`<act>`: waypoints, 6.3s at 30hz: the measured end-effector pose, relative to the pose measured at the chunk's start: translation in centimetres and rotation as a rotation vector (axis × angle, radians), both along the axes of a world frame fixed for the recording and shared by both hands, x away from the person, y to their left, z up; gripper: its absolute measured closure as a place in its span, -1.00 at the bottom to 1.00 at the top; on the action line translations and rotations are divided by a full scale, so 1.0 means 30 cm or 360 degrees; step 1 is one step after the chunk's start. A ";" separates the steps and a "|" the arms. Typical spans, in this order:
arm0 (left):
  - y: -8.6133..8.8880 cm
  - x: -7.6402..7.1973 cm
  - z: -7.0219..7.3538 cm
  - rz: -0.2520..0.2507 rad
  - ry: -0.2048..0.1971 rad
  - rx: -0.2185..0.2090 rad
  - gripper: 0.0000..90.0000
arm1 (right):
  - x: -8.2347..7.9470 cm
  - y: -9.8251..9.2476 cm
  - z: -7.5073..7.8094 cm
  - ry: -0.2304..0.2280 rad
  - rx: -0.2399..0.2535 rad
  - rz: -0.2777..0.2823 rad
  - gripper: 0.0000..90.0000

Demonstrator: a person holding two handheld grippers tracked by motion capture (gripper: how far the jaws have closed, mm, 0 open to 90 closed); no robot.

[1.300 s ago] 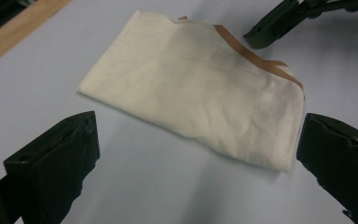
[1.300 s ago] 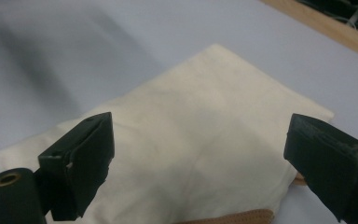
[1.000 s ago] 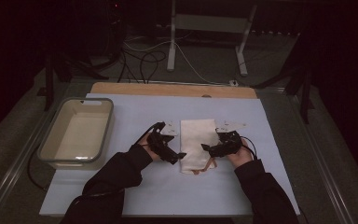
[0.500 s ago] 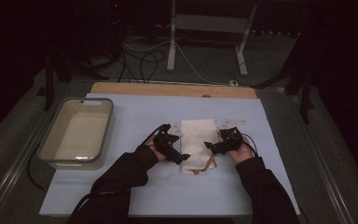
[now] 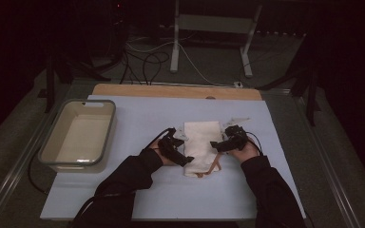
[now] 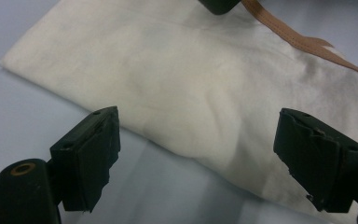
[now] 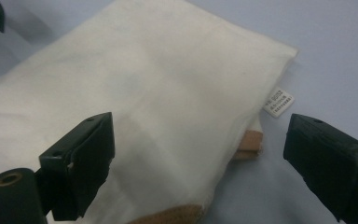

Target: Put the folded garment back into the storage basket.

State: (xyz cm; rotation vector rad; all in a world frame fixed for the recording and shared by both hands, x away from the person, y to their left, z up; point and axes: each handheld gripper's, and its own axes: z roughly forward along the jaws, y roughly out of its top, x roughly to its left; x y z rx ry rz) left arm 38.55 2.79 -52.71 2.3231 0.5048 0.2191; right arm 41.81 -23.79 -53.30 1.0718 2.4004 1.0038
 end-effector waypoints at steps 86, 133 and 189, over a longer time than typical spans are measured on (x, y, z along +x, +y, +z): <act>-0.023 0.000 0.086 -0.0109 0.0100 0.0076 0.94 | -0.070 0.074 0.105 0.0162 0.0053 0.0122 0.86; 0.136 -0.048 0.332 -0.0005 -0.0061 0.0147 0.94 | -0.075 0.230 0.302 0.0034 0.0092 0.0249 0.86; 0.485 -0.124 0.433 0.0199 -0.0064 0.0237 0.94 | -0.069 0.607 0.369 0.0007 0.0063 0.0507 0.86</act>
